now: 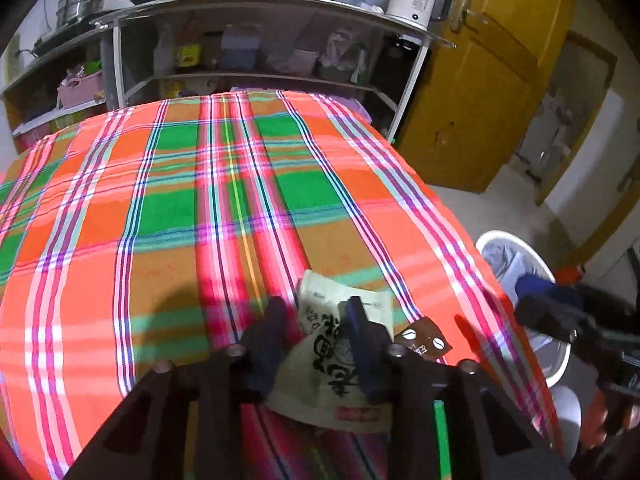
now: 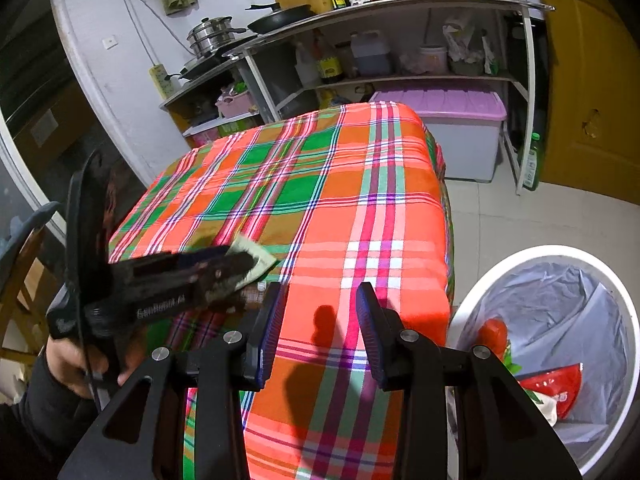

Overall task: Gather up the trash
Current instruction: 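Grasp the white snack packet with the left tool while the right tool grasps the brown stick packet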

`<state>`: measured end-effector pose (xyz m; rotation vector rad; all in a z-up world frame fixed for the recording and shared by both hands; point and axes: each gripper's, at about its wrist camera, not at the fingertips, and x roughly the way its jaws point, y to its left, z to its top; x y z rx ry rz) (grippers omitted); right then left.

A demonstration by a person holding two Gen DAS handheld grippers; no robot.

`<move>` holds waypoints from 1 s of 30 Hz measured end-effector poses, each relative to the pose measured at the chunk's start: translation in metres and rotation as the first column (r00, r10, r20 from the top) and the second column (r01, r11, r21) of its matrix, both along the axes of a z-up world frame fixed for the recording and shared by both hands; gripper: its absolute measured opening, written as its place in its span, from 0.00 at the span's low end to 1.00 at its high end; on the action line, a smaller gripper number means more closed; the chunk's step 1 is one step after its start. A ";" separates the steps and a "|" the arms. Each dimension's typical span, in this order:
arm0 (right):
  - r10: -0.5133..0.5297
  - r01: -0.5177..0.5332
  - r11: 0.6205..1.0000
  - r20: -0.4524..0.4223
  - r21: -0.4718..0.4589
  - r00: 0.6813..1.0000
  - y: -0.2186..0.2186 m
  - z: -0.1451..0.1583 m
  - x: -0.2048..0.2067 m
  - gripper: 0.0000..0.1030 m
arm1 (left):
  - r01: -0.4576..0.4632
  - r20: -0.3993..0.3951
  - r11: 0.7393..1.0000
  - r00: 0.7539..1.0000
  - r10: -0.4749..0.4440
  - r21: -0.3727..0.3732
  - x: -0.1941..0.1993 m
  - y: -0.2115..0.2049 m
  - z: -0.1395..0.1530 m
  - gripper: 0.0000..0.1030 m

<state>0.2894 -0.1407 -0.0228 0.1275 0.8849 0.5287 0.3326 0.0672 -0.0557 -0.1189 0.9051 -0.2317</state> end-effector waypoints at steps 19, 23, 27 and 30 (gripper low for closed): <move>0.017 -0.017 1.000 -0.005 -0.014 1.000 0.002 0.002 -0.025 0.37 | -0.060 -0.023 0.994 0.998 0.058 -0.094 -0.090 -0.006 0.006 0.15; 0.033 -0.033 0.999 -0.006 -0.017 0.999 0.007 0.002 -0.035 0.37 | -0.105 0.026 0.992 0.994 0.107 -0.070 -0.099 0.000 0.014 0.15; 0.052 -0.052 0.998 -0.016 -0.021 0.999 0.018 -0.001 -0.041 0.37 | -0.143 0.063 0.987 0.987 0.147 -0.068 -0.109 0.011 0.023 0.14; 0.073 -0.074 0.997 -0.027 -0.024 0.997 0.029 -0.004 -0.044 0.37 | -0.158 0.086 0.985 0.983 0.164 -0.074 -0.116 0.018 0.029 0.14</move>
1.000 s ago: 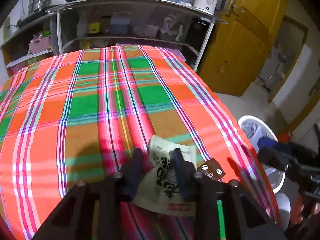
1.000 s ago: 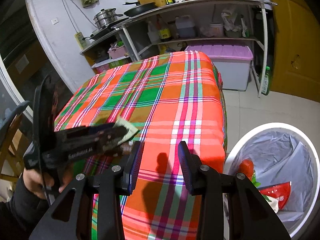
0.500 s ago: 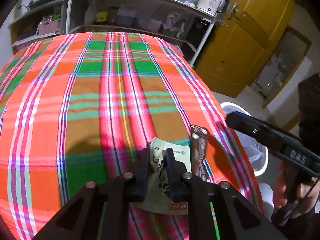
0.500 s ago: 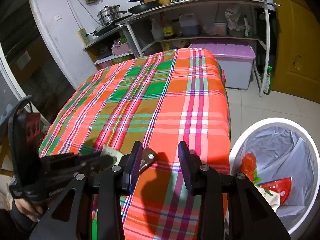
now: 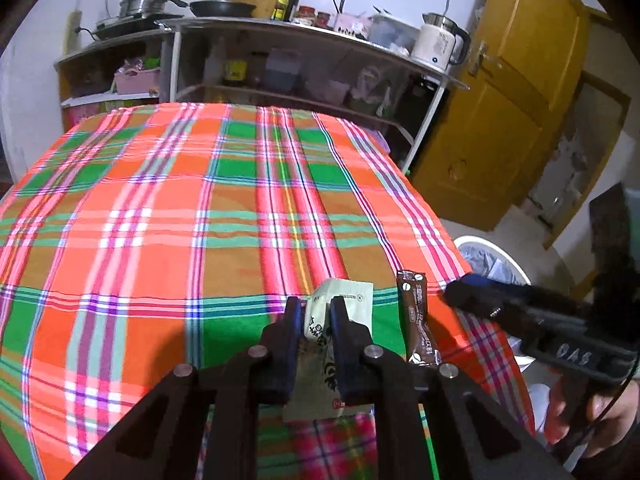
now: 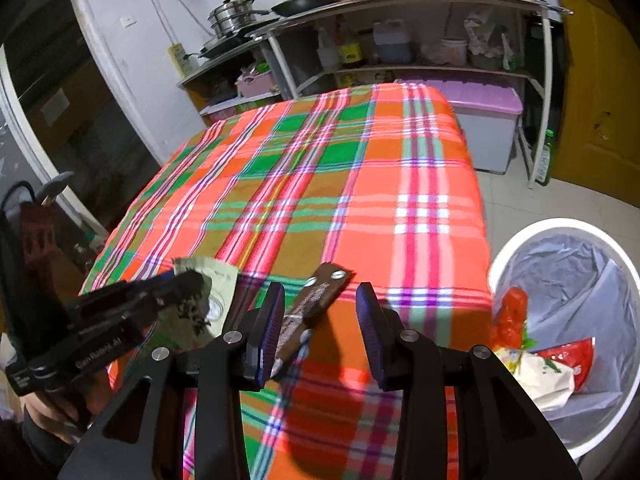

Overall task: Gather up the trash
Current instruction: 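Grasp the white snack packet with the left tool while the right tool grasps the brown stick packet, then carry the white packet and brown stick packet over the bin with both tools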

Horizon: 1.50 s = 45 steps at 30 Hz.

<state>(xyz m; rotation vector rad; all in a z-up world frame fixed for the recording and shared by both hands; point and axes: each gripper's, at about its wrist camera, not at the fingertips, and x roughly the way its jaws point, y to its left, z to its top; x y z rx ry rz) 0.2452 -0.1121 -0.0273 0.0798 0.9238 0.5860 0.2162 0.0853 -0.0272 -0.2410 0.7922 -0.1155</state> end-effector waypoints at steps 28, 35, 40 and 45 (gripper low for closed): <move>-0.009 0.010 0.994 0.013 -0.107 1.000 0.022 -0.013 -0.011 0.24 | -0.017 0.038 1.000 0.999 0.017 -0.019 -0.019 0.011 0.005 0.14; -0.022 0.026 0.997 0.057 -0.073 0.998 0.004 0.006 -0.022 0.24 | 0.003 0.063 1.000 0.998 -0.002 -0.013 -0.019 -0.006 0.017 0.14; -0.042 0.047 0.997 0.091 -0.055 0.995 -0.014 0.020 -0.029 0.24 | 0.028 0.083 1.000 0.996 -0.028 -0.006 -0.018 -0.022 0.026 0.14; -0.081 0.086 0.996 0.119 -0.035 0.990 -0.037 0.033 -0.035 0.24 | 0.067 0.106 0.998 0.992 -0.067 0.007 -0.015 -0.043 0.038 0.14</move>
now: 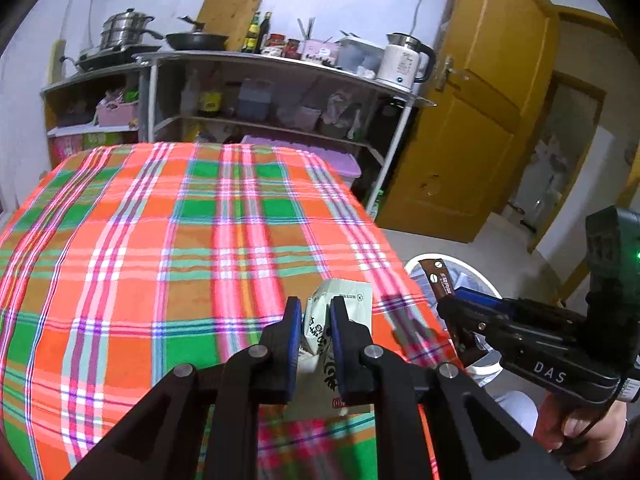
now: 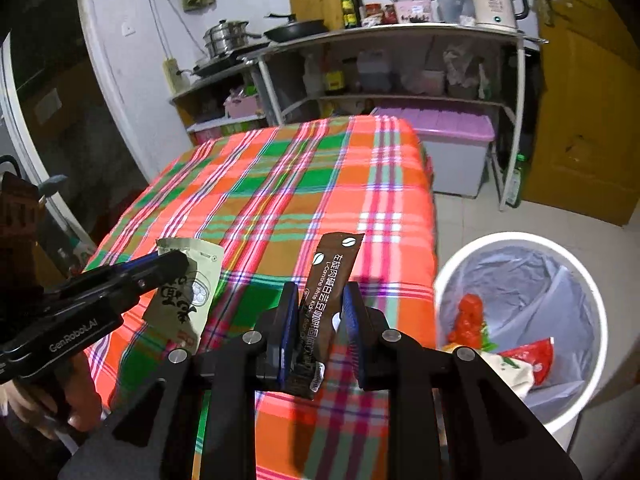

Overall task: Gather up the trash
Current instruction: 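Carry the white packet and brown stick packet over the bin with both tools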

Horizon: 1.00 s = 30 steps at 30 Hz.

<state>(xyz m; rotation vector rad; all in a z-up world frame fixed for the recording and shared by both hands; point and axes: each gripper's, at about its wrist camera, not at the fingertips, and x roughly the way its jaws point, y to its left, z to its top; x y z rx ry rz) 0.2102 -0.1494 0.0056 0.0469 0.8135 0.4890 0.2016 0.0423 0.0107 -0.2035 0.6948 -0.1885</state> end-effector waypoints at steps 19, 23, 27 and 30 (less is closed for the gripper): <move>-0.178 0.176 0.983 0.042 0.052 0.983 -0.098 0.016 -0.012 0.24 | 0.163 0.037 0.986 0.986 -0.165 0.032 0.024 -0.091 0.017 0.14; -0.211 0.209 0.976 0.033 0.062 0.977 -0.118 0.012 -0.011 0.24 | 0.194 0.025 0.980 0.981 -0.194 0.036 0.034 -0.111 0.013 0.14; -0.239 0.237 0.969 0.020 0.067 0.971 -0.133 0.006 -0.007 0.24 | 0.226 0.014 0.973 0.974 -0.227 0.042 0.044 -0.131 0.007 0.14; -0.259 0.258 0.964 0.005 0.068 0.966 -0.145 -0.001 -0.004 0.24 | 0.245 0.003 0.969 0.970 -0.245 0.045 0.052 -0.144 0.002 0.14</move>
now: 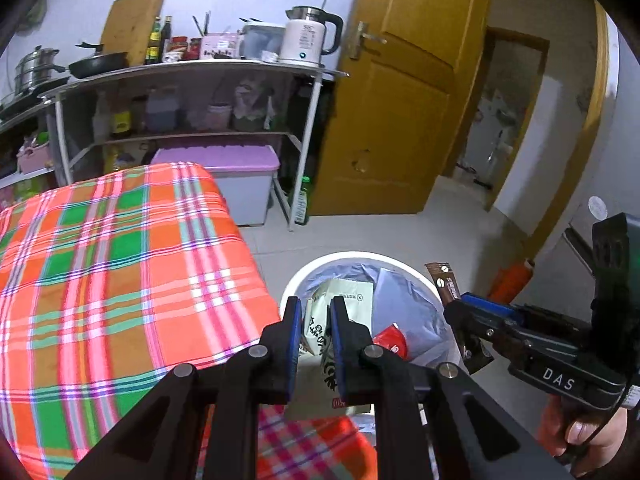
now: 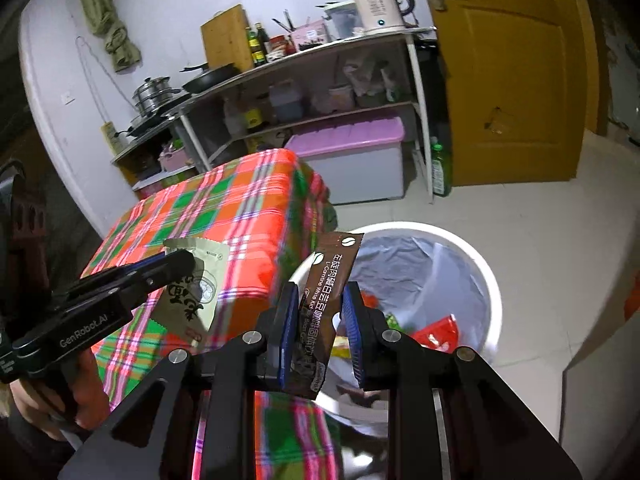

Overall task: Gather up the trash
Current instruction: 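Carry the white packet and brown stick packet over the bin with both tools, then open both tools over the bin to drop both packets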

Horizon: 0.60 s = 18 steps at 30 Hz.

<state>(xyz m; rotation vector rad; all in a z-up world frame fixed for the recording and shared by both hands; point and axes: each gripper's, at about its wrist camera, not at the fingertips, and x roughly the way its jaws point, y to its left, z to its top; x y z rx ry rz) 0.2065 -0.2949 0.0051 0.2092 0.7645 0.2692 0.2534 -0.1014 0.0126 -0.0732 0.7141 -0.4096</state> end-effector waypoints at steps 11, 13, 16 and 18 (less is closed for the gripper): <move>-0.038 0.039 0.999 -0.068 0.005 0.997 -0.023 -0.028 0.017 0.24 | 0.054 -0.061 0.998 0.997 -0.053 0.018 0.026 -0.036 -0.027 0.14; -0.045 0.046 0.999 -0.083 0.008 0.996 -0.028 -0.034 0.020 0.24 | 0.060 -0.071 0.998 0.996 -0.058 0.022 0.029 -0.040 -0.033 0.14; -0.057 0.058 0.998 -0.102 0.008 0.993 -0.033 -0.041 0.025 0.24 | 0.070 -0.093 0.997 0.993 -0.067 0.023 0.038 -0.046 -0.040 0.14; -0.066 0.067 0.998 -0.113 0.010 0.991 -0.037 -0.045 0.028 0.24 | 0.075 -0.103 0.997 0.992 -0.072 0.026 0.042 -0.051 -0.045 0.14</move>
